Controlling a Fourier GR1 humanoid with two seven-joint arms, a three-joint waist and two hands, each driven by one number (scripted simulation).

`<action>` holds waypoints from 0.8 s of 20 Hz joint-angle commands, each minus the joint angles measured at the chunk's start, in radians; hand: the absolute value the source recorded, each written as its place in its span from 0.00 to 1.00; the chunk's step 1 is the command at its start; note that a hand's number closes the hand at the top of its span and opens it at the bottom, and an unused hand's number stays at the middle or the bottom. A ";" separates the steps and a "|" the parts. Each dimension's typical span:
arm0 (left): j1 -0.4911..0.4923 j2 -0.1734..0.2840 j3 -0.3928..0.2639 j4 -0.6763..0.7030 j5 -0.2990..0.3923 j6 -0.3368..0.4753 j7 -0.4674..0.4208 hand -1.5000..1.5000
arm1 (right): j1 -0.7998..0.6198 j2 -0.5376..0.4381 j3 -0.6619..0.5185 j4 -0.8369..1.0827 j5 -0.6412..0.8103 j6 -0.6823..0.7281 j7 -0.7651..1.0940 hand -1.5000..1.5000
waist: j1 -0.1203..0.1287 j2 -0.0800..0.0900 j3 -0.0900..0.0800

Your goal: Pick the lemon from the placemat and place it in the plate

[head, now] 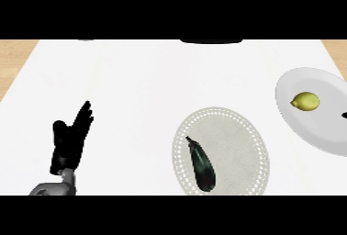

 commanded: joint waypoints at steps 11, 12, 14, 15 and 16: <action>0.005 -0.068 -0.029 0.019 -0.051 0.033 -0.023 0.50 | -0.038 0.000 0.109 0.135 -0.025 -0.205 -0.037 0.00 | 0.013 0.005 0.001; 0.032 -0.022 -0.008 -0.062 -0.016 -0.019 0.027 0.50 | -0.001 0.006 0.121 0.105 -0.036 -0.203 -0.033 0.00 | 0.008 0.001 0.000; -0.029 -0.048 -0.002 0.022 -0.038 0.008 -0.002 0.50 | -0.006 0.002 0.141 0.098 -0.059 -0.194 -0.021 0.00 | 0.004 0.002 0.000; -0.015 -0.011 0.027 -0.026 -0.012 -0.023 0.027 0.50 | 0.010 -0.002 0.152 0.084 -0.066 -0.179 -0.021 0.00 | 0.003 0.001 0.000; 0.030 -0.053 -0.023 -0.047 -0.047 0.013 0.012 0.50 | 0.053 0.000 0.130 0.142 -0.059 -0.190 -0.081 0.00 | 0.008 0.003 0.001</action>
